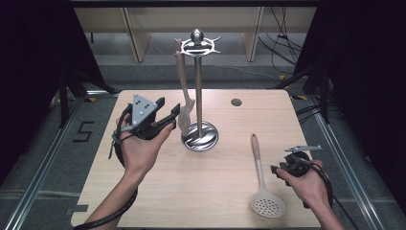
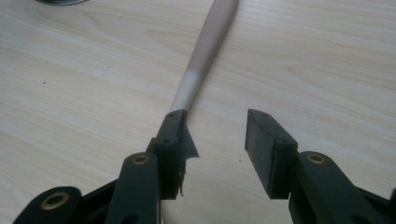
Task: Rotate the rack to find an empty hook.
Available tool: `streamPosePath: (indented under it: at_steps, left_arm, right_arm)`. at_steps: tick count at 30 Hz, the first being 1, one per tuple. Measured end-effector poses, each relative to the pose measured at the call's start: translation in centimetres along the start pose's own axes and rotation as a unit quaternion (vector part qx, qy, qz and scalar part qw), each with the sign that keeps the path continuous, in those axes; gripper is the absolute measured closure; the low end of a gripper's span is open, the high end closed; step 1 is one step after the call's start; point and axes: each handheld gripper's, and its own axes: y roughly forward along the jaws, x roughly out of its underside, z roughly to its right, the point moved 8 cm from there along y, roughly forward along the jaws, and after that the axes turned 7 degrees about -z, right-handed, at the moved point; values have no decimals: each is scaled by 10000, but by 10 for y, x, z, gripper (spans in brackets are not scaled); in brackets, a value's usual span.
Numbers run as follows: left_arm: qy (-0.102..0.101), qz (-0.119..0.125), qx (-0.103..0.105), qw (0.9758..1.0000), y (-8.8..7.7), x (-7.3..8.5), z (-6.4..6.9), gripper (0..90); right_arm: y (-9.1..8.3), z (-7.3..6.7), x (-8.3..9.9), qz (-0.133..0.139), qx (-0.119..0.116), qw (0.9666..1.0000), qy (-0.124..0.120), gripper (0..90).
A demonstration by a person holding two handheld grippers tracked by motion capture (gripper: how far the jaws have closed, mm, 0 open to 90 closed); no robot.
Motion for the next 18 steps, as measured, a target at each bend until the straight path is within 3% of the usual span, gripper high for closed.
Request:
streamPosePath:
  at_steps: [3, 4, 6, 7, 10, 12, 13, 16, 18]
  left_arm:
    - [-5, -58, -1, 10000, -2, 8, -2, 478]
    - [11, -86, -11, 10000, -2, 11, -3, 475]
    - [-5, -121, -26, 9999, -3, 17, -6, 471]
    - [1, -123, -34, 9999, -4, 19, -7, 469]
    - [15, -141, -53, 9999, -4, 26, -10, 462]
    - [4, -150, -61, 9999, -5, 30, -13, 456]
    - [-1, -173, -64, 9998, -5, 31, -13, 455]
    - [-13, -187, -61, 9998, -6, 33, -15, 451]
    - [13, -221, -68, 9997, -6, 34, -16, 446]
  right_arm:
    - [4, -5, -7, -203, 55, 9998, 3, 587]
    - [4, -5, -7, -363, 16, 9992, -150, 583]
    - [8, -5, -14, -364, 19, 9988, -318, 567]
    - [9, -8, -15, -453, -18, 9987, -241, 564]
    - [16, -3, -23, -448, 62, 9972, -597, 555]
    - [19, -6, -26, -490, 27, 9979, -414, 554]
    - [20, -5, -26, -553, 67, 9972, -495, 550]
    - [24, -9, -30, -528, 24, 9978, -401, 561]
    - [28, -10, -34, -409, 39, 9981, -468, 597]
